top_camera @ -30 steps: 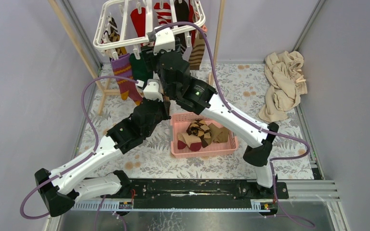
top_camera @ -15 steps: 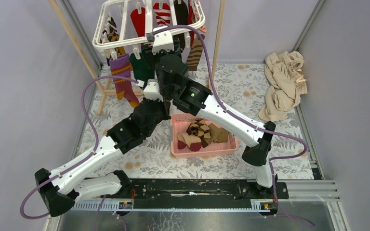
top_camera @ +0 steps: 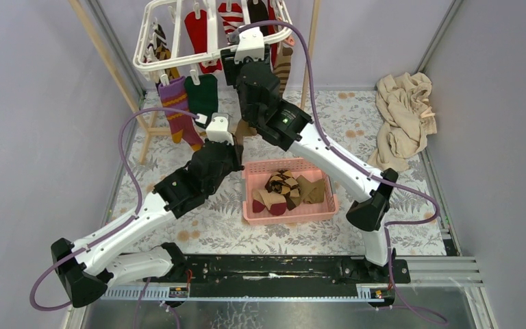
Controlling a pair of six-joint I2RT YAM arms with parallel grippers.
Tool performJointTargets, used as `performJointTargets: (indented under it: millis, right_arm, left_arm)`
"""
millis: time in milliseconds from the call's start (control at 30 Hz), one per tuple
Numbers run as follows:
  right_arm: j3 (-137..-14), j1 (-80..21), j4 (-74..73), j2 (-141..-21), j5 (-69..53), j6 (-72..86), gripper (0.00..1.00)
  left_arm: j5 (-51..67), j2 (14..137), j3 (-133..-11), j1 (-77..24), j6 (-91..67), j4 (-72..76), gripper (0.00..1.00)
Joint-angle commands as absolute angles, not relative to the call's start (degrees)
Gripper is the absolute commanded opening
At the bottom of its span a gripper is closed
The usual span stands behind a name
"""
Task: Remove the socks clipped to the hanger
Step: Remove the sock from the hanger.
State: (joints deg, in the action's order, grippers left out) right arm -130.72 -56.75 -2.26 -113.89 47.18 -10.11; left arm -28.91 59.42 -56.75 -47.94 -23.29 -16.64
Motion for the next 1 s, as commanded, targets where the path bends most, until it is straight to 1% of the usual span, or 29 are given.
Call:
performJointTargets:
  millis: [0, 133, 167, 300, 367, 433, 500, 567, 600, 633, 667, 700, 733, 767, 800, 833, 900, 967]
  right_arm:
    - [-131.7, -55.2, -3.0, -109.5, 43.4, -7.0, 0.58]
    - [-131.8, -55.1, -2.8, -109.4, 42.0, -7.5, 0.51]
    - [-131.8, -55.1, -2.8, -109.3, 41.7, -7.5, 0.47]
    - [-130.6, -55.1, -2.2, -108.2, 39.6, -7.6, 0.28]
    - [-129.5, -55.1, -1.7, -107.5, 38.5, -7.5, 0.17]
    - [-128.4, -55.1, -1.3, -106.8, 37.6, -7.4, 0.09]
    - [-127.4, -55.1, -1.0, -106.1, 36.8, -7.2, 0.03]
    - [-126.1, -55.1, -0.6, -105.3, 35.8, -6.7, 0.02]
    - [-125.7, -55.1, -0.6, -104.9, 34.9, -6.4, 0.03]
    - [-125.4, -55.0, -0.6, -104.3, 33.9, -6.0, 0.07]
    - [-125.4, -54.9, -0.9, -104.1, 33.3, -5.4, 0.17]
    - [-125.7, -54.9, -1.5, -104.0, 32.7, -4.7, 0.31]
    - [-125.7, -54.7, -2.0, -103.7, 32.3, -4.0, 0.43]
    - [-125.6, -54.5, -2.4, -103.5, 32.1, -3.2, 0.51]
    - [-125.4, -54.4, -2.6, -103.2, 31.9, -2.7, 0.56]
    - [-125.1, -54.1, -2.6, -102.9, 31.8, -2.2, 0.58]
    - [-124.7, -53.7, -2.8, -102.4, 31.5, -1.2, 0.62]
    - [-124.6, -53.3, -3.0, -102.0, 31.0, -0.3, 0.63]
  left_arm:
    - [-28.7, 60.1, -57.5, -47.8, -22.2, -13.8, 0.00]
    - [-28.6, 60.7, -57.5, -47.8, -22.2, -13.5, 0.00]
    - [-28.6, 60.8, -57.5, -47.8, -22.2, -13.5, 0.00]
    - [-28.6, 61.1, -57.2, -47.8, -22.2, -13.1, 0.00]
    - [-28.6, 61.3, -57.2, -47.8, -22.2, -13.1, 0.00]
    - [-28.6, 61.3, -57.3, -47.8, -22.3, -12.9, 0.00]
    - [-28.7, 61.4, -57.2, -47.8, -22.3, -13.0, 0.00]
    - [-28.6, 61.4, -57.1, -47.8, -22.4, -12.9, 0.00]
    - [-28.6, 61.4, -56.9, -47.8, -22.4, -12.9, 0.00]
    - [-28.7, 61.2, -56.7, -47.8, -22.5, -13.0, 0.00]
    - [-28.7, 61.3, -56.7, -47.8, -22.5, -12.9, 0.00]
    - [-28.8, 61.2, -56.4, -47.8, -22.6, -12.9, 0.00]
    - [-28.8, 61.1, -56.4, -47.8, -22.7, -12.9, 0.00]
    - [-28.8, 61.0, -56.3, -47.8, -22.7, -12.9, 0.00]
    - [-28.8, 60.9, -56.3, -47.8, -22.7, -12.9, 0.00]
    - [-29.0, 60.7, -56.2, -47.8, -22.7, -13.0, 0.00]
    - [-28.9, 60.7, -56.2, -47.8, -22.7, -13.0, 0.00]
    - [-28.8, 60.6, -56.1, -47.8, -22.7, -13.0, 0.00]
